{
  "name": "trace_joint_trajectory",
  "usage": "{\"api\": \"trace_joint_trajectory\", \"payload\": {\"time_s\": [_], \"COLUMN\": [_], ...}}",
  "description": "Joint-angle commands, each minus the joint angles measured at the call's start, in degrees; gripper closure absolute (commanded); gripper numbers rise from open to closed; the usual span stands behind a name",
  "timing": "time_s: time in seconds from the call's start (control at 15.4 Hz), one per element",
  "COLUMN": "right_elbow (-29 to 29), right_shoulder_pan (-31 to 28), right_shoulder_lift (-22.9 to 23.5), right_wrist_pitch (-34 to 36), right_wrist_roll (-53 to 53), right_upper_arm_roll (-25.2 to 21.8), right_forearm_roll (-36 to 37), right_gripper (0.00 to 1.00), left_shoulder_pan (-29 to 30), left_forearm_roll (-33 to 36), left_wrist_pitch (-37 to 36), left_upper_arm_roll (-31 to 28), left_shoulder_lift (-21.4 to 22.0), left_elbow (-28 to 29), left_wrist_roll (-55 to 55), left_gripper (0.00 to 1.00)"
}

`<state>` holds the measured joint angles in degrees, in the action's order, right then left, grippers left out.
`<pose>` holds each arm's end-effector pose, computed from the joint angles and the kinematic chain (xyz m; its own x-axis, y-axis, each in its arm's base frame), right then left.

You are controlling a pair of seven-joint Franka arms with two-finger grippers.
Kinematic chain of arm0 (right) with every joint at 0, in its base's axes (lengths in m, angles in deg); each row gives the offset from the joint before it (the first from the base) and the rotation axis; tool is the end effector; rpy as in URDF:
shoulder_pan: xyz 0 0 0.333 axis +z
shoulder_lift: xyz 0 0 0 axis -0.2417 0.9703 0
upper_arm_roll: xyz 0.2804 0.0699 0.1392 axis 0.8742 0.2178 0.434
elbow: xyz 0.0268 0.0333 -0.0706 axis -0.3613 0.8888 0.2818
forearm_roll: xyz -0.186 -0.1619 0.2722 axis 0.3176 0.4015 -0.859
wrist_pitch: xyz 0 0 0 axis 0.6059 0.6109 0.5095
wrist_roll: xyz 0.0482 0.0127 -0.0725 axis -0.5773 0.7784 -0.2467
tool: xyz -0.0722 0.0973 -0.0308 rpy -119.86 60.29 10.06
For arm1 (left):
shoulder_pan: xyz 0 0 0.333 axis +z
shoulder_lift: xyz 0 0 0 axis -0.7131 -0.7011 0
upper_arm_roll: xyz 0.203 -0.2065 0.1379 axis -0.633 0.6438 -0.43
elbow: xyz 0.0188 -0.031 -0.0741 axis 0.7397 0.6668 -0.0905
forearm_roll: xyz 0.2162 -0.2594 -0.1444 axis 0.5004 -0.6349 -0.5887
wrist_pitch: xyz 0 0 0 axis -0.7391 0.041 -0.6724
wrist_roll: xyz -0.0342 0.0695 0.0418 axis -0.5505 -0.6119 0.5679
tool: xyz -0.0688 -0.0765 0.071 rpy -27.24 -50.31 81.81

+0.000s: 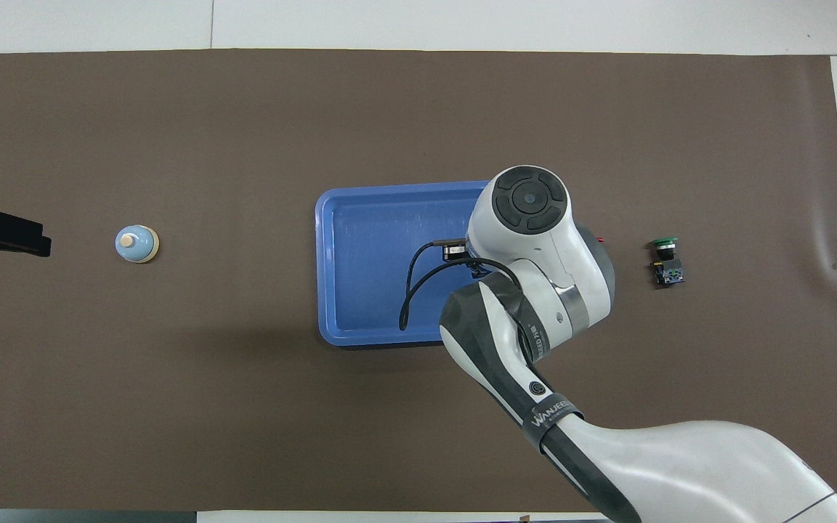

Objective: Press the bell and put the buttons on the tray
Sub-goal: 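Carry the yellow button with the right gripper into the blue tray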

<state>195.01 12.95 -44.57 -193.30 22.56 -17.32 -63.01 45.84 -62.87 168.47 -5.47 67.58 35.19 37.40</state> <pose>0.5389 0.2851 0.3407 0.9992 -0.0114 -0.0380 -0.0114 -0.9999 -0.0003 0.5101 0.0002 0.5862 0.9972 -0.0585 -0.0471 -0.0583 -0.9983 0.0053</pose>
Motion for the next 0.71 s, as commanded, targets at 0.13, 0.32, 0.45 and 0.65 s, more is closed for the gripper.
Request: {"api": "trace_joint_trajectory", "payload": {"time_s": [0.13,0.32,0.45,0.65], "right_elbow": [4.41,6.34,7.23,5.48], "right_shoulder_pan": [0.13,1.36,1.36,1.02], "right_shoulder_lift": [-0.99,-1.25,-1.52,-1.95], "right_wrist_pitch": [-3.75,-6.38,-7.36,-4.3], "right_wrist_roll": [0.34,0.7,0.7,0.78], "right_upper_arm_roll": [-0.2,-0.2,-0.2,-0.29], "right_forearm_roll": [-1.65,-2.53,-2.53,-2.53], "right_gripper": [0.87,0.8,0.33,0.0], "left_shoulder_pan": [-0.18,-0.18,-0.18,-0.18], "left_forearm_roll": [0.95,0.95,0.95,0.95], "left_wrist_pitch": [-0.19,-0.19,-0.19,-0.19], "left_upper_arm_roll": [-0.02,-0.02,-0.02,-0.02], "left_shoulder_lift": [0.74,0.74,0.74,0.74], "left_elbow": [0.65,0.65,0.65,0.65], "left_wrist_roll": [-0.71,-0.71,-0.71,-0.71], "left_gripper": [0.0,0.0,0.0,0.0]}}
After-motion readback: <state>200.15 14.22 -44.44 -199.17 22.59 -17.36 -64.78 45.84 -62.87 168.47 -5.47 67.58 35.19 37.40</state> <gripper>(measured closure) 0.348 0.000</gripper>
